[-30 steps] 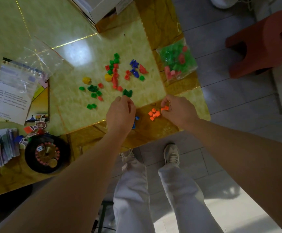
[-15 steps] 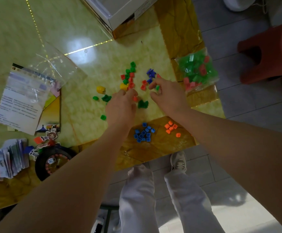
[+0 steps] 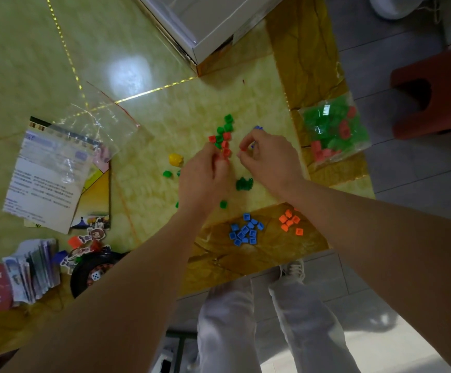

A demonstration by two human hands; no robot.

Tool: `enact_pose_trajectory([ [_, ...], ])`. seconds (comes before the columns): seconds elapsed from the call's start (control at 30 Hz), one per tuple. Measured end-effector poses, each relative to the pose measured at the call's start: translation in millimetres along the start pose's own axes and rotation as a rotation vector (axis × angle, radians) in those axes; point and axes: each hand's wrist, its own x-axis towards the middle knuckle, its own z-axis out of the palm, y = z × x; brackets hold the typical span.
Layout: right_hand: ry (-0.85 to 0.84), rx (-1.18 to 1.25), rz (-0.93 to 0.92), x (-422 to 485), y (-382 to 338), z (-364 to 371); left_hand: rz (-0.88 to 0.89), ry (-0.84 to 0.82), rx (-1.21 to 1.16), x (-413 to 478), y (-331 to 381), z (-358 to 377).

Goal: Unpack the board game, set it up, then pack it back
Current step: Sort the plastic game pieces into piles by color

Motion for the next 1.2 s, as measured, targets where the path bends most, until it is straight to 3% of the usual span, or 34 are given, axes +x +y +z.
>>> enact_pose_trajectory([
  [0.13, 0.076, 0.625, 0.304, 6.3, -0.9, -15.6, -0.432, -0.026, -0.617, 8.7, 6.8, -7.1],
  [0.23, 0.044, 0.978, 0.496, 9.2, -1.4, -31.2, -0.598, -0.088, -0.791, 7.6, 13.5, -14.8],
  [0.3, 0.009, 1.03, 0.517, 8.0, 1.3, -36.1, -0.636, -0.071, -0.757, 5.8, 14.7, -15.1],
  [0.5, 0.145, 0.689, 0.495, 3.9, 2.9, -25.3, -0.432, 0.013, -0.369, 5.9, 7.5, -5.0],
  [0.8, 0.319, 0.176, 0.475, 21.9, 5.0, -41.4, -0.267, -0.025, 0.006, 15.1, 19.2, -8.7],
  [1.2, 0.108, -0.435, 0.383, 62.7, 24.2, -72.0, -0.125, -0.178, 0.241, 44.2, 38.4, -5.3],
])
